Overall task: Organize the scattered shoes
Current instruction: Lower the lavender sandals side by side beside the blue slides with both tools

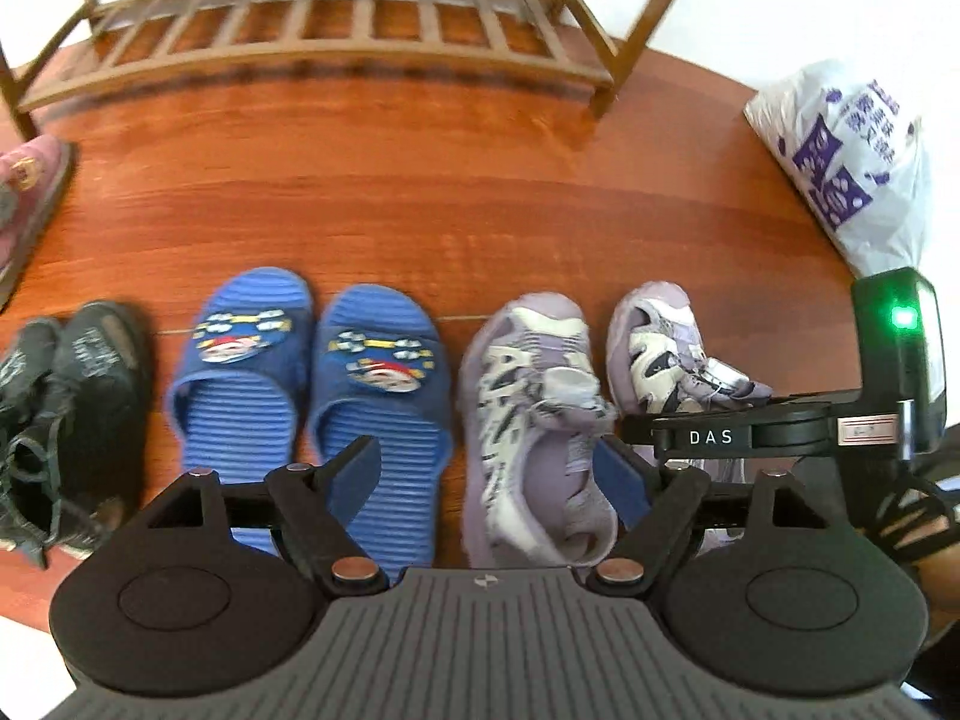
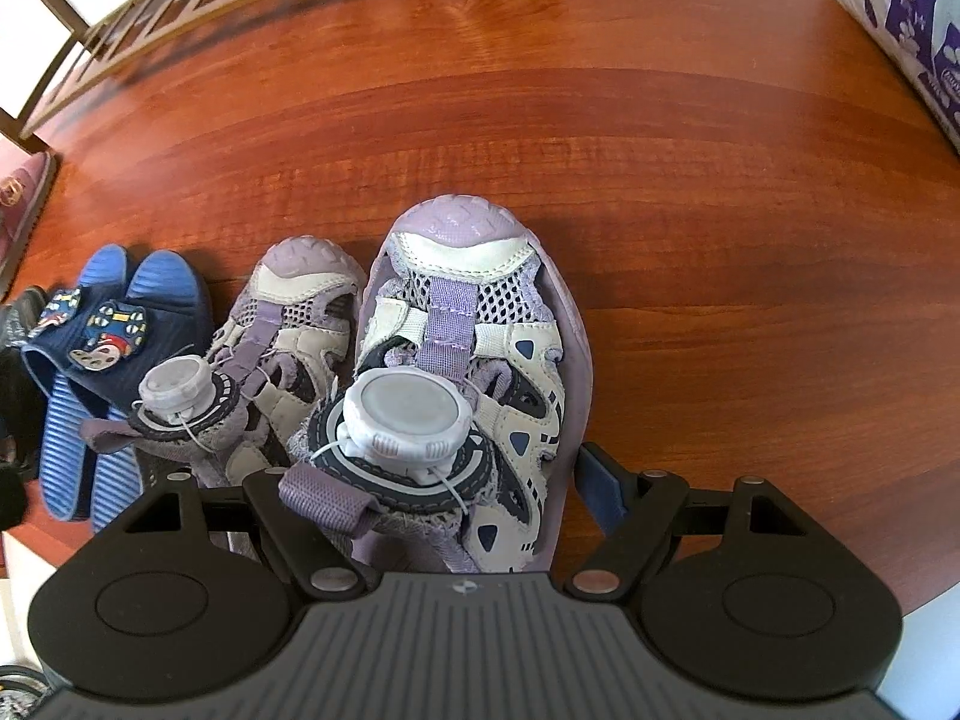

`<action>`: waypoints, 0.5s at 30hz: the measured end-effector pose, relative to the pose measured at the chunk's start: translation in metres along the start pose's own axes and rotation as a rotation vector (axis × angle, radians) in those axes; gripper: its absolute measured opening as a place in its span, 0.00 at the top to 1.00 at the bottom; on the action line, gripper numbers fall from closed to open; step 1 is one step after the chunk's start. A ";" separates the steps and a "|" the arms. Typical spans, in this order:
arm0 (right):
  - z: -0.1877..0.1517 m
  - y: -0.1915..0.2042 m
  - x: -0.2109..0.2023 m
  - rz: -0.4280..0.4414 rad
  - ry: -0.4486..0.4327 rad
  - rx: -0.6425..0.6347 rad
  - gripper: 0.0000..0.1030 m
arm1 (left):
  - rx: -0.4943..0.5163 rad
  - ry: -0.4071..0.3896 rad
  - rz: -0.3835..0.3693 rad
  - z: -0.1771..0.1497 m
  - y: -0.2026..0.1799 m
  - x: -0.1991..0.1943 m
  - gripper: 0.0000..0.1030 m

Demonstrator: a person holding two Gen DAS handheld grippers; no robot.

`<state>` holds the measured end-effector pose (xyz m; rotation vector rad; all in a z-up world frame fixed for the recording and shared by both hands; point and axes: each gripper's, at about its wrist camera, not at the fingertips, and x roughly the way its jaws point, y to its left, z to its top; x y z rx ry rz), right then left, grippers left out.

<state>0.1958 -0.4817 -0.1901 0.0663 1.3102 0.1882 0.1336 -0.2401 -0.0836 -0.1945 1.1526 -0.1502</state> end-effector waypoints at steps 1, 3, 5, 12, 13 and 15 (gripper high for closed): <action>0.000 0.001 0.001 -0.006 0.003 0.002 0.19 | -0.006 -0.003 0.007 -0.002 0.003 -0.002 0.22; 0.000 0.004 0.005 -0.018 0.013 -0.002 0.19 | -0.024 -0.008 0.020 -0.006 0.010 -0.007 0.22; -0.001 0.007 0.007 -0.029 0.021 -0.011 0.19 | -0.051 -0.010 0.026 -0.011 0.017 -0.010 0.22; 0.000 0.011 0.000 -0.039 0.007 -0.052 0.15 | -0.116 -0.004 0.053 -0.027 0.032 -0.011 0.21; 0.000 0.012 -0.001 -0.040 0.005 -0.058 0.15 | -0.120 -0.006 0.058 -0.030 0.034 -0.013 0.21; 0.000 0.013 -0.003 -0.043 0.000 -0.069 0.15 | -0.130 -0.011 0.066 -0.033 0.035 -0.014 0.20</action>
